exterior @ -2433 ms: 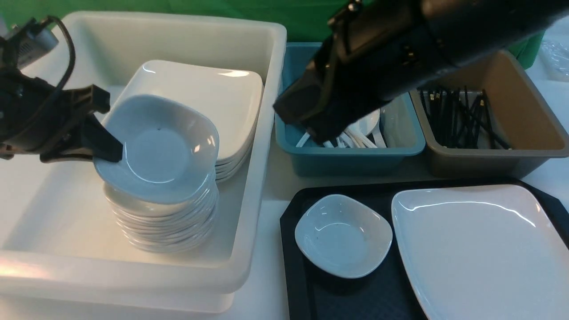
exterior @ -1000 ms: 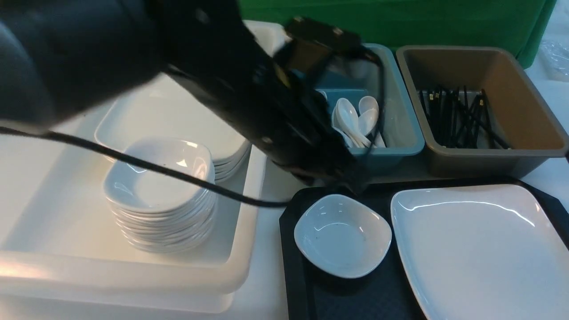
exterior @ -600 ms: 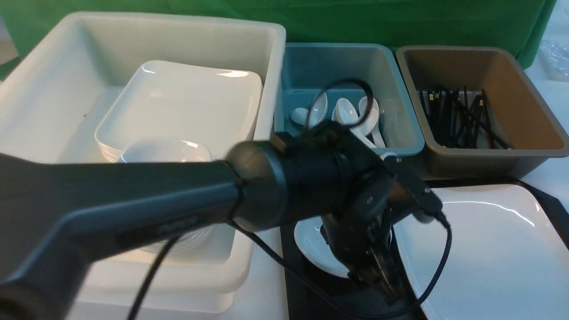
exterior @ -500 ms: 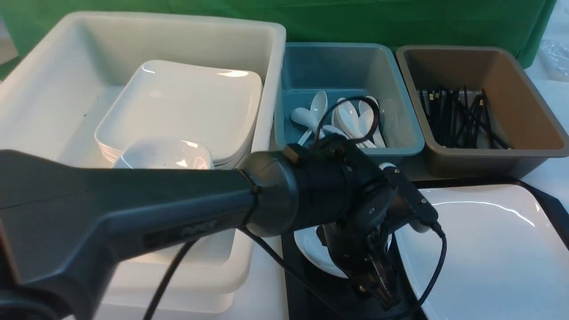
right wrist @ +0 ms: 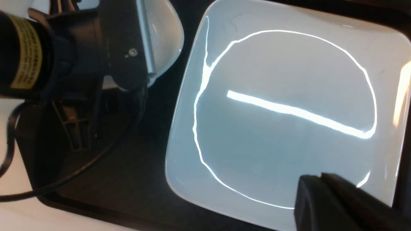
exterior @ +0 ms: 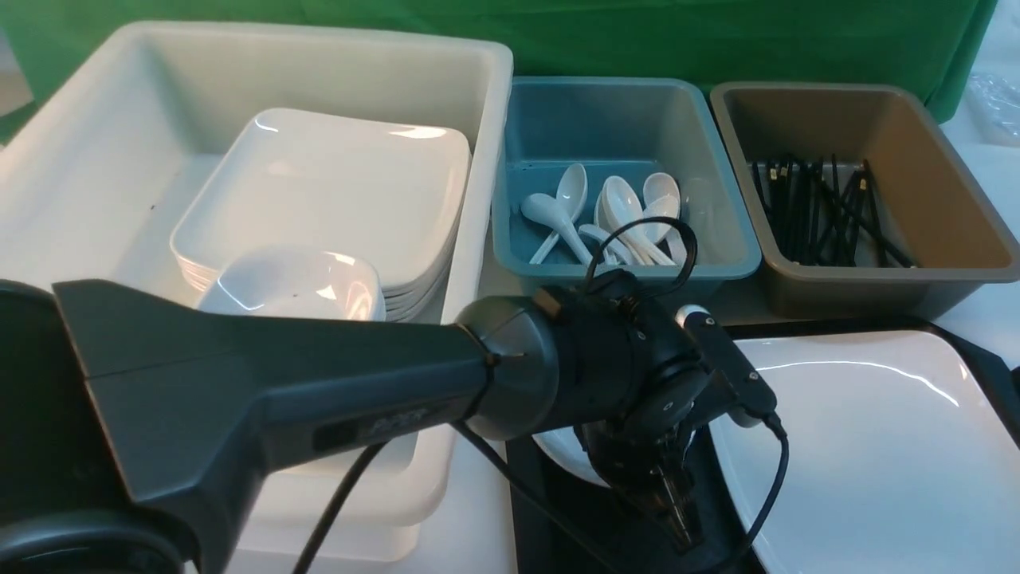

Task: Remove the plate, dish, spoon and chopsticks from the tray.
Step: Use the left arm to grab a small plate from the dinner plate, then use the left arm to put the small plate into the large storage box on the left

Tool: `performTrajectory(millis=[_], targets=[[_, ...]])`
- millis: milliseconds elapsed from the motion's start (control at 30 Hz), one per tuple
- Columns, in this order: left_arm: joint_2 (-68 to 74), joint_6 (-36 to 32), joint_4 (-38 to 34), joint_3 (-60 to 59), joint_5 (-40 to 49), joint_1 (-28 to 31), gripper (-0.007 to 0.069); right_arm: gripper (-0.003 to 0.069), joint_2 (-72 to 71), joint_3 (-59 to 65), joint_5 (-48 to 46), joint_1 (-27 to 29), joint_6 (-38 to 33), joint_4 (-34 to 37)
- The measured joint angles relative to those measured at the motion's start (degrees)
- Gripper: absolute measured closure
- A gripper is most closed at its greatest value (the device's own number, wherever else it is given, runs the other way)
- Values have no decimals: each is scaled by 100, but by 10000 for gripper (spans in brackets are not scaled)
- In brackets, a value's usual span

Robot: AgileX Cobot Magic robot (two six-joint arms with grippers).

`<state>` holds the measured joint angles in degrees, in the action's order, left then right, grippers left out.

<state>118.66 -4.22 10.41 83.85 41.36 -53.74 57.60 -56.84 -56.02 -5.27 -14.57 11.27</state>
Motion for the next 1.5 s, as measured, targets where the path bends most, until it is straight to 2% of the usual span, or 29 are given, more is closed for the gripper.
performTrajectory(millis=[100, 267, 567, 800, 867, 967, 1000, 1067, 1167, 1300, 1500], targets=[[-189, 8, 46, 41, -4, 0, 494, 607, 0, 0, 5, 0, 0, 97], [-699, 162, -117, 90, 153, 5, 592, 607, 0, 0, 5, 0, -51, 457], [-1882, 267, -211, 527, 612, 5, 596, 607, -42, -136, -114, 0, -405, 1332], [-2937, 379, 651, 911, 889, 114, 596, 607, 32, -836, -234, -19, -1181, 2833], [-3115, 592, 946, 939, 1200, 373, 596, 608, 166, -1123, -240, -181, -1388, 3193], [-3208, 729, 1099, 939, 1746, 945, 596, 627, 481, -1565, -252, -743, -1519, 3370], [-3208, 735, 1099, 939, 1785, 945, 596, 628, 509, -1593, -252, -786, -1528, 3370], [-3210, 796, 1074, 880, 2170, 1533, 596, 631, 934, -1964, -179, -1418, -1538, 3313], [-3223, 830, 1009, 661, 2327, 2004, 596, 631, 1326, -2261, 48, -2031, -1351, 3063], [-3230, 841, 673, -16, 2172, 2507, 596, 632, 1980, -2613, 301, -2729, -955, 2580], [-3230, 831, 238, -807, 1603, 2594, 596, 632, 2512, -2818, 373, -3036, -826, 2441]])
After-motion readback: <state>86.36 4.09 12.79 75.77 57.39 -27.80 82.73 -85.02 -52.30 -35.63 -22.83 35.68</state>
